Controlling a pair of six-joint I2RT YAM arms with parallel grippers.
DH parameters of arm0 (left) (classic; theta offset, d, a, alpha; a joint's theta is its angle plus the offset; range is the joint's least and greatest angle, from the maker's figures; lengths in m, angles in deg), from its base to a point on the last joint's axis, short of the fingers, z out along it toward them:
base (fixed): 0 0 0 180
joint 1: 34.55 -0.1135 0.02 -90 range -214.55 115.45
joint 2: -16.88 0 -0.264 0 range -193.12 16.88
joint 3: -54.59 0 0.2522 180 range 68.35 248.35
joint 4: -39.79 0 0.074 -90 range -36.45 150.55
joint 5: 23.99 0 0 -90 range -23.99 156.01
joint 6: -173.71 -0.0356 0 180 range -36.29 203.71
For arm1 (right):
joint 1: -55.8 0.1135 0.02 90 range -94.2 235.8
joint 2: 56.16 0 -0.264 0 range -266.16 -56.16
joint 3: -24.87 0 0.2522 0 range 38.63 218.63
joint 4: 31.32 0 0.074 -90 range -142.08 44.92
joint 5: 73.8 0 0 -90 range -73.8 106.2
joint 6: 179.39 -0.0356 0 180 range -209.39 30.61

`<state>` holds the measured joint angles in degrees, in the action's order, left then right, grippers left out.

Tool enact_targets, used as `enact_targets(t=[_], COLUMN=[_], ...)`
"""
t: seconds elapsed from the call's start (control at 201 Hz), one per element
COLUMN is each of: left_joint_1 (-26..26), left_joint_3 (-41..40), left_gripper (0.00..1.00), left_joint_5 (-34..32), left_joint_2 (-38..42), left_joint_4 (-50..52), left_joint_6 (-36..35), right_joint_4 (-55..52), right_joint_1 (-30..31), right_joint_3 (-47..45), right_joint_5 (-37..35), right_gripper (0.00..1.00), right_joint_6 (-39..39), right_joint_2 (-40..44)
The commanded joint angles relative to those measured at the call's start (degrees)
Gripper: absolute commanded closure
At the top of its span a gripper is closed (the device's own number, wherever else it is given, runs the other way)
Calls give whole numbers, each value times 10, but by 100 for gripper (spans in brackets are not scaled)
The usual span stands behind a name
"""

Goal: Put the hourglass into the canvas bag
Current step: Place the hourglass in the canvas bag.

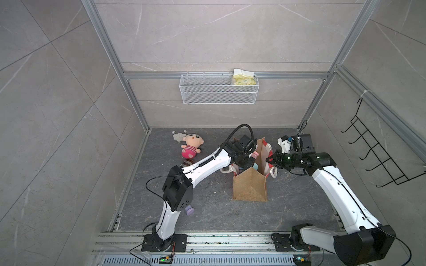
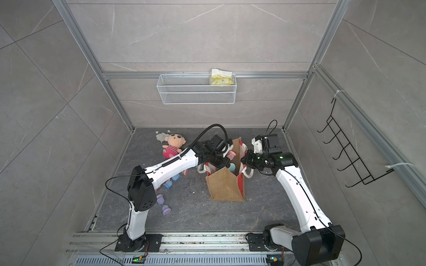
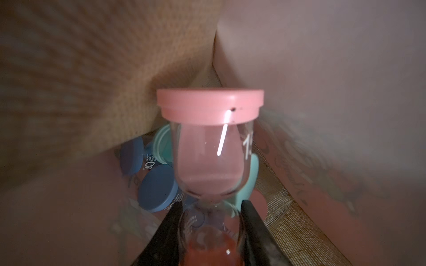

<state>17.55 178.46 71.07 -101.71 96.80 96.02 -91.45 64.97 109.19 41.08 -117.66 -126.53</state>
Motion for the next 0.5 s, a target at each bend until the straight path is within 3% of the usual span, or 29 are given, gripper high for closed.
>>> enact_targets(t=[0.0, 0.095, 0.339, 0.493], left_joint_1=[0, 0, 0, 0], left_joint_3=[48, 65, 58, 56], left_gripper=[88, 84, 43, 30], left_joint_5=[0, -23, -22, -28], left_joint_2=[-33, -59, -54, -32], left_joint_4=[44, 65, 42, 33], left_joint_6=[-17, -16, -2, 2], right_joint_4=[48, 47, 46, 42], right_joint_1=[-3, -3, -3, -3], right_joint_3=[6, 6, 2, 3], right_joint_5=[22, 19, 13, 11], right_gripper=[100, 100, 100, 100], right_joint_6=[3, 3, -1, 1], right_joint_2=[15, 14, 4, 4])
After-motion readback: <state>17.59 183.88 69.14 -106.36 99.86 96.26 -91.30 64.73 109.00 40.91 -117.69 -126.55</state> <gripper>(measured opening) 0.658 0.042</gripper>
